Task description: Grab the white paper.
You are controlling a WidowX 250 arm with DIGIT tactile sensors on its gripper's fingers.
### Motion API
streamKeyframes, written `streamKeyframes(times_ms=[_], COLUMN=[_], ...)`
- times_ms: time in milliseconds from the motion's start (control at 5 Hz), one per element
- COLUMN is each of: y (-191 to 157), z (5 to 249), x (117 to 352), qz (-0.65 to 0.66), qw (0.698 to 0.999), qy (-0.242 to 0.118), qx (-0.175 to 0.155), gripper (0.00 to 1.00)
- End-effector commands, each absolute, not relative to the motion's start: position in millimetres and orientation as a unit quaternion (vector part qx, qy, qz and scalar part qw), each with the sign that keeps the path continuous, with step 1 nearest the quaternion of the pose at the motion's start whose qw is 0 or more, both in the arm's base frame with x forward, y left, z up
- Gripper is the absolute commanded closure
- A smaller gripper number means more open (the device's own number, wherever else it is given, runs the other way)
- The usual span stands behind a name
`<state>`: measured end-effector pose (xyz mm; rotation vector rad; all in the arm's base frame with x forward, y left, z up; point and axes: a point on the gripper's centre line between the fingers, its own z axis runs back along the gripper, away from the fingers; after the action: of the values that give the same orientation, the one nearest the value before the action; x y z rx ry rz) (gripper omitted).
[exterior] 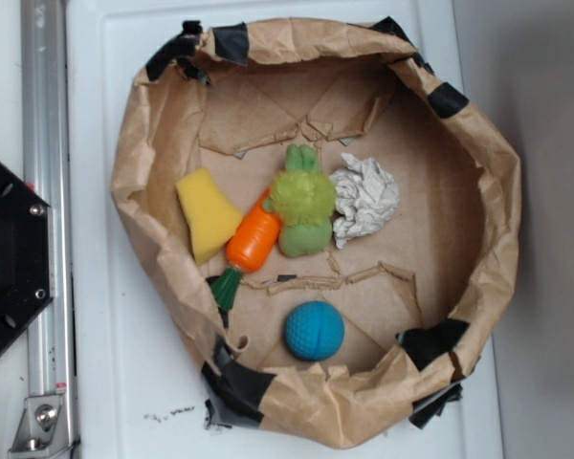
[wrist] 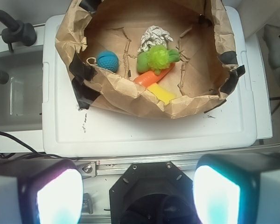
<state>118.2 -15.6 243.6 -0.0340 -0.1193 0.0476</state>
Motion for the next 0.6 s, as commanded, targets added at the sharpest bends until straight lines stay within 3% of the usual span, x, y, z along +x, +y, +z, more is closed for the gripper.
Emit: streamKeyframes(times_ms=[0, 200, 400], y=[-15.6, 8.6, 22.5], z=[243.6, 204.6, 172.0], x=[118.2, 168.2, 218.0], qz=[0.024, 0.057, 0.104], qw=[0.998, 0.990, 0.981], qy=[-0.060, -0.119, -0.157], qx=[-0.017, -0.047, -0.044], gripper=[0.00, 0.00, 0.00])
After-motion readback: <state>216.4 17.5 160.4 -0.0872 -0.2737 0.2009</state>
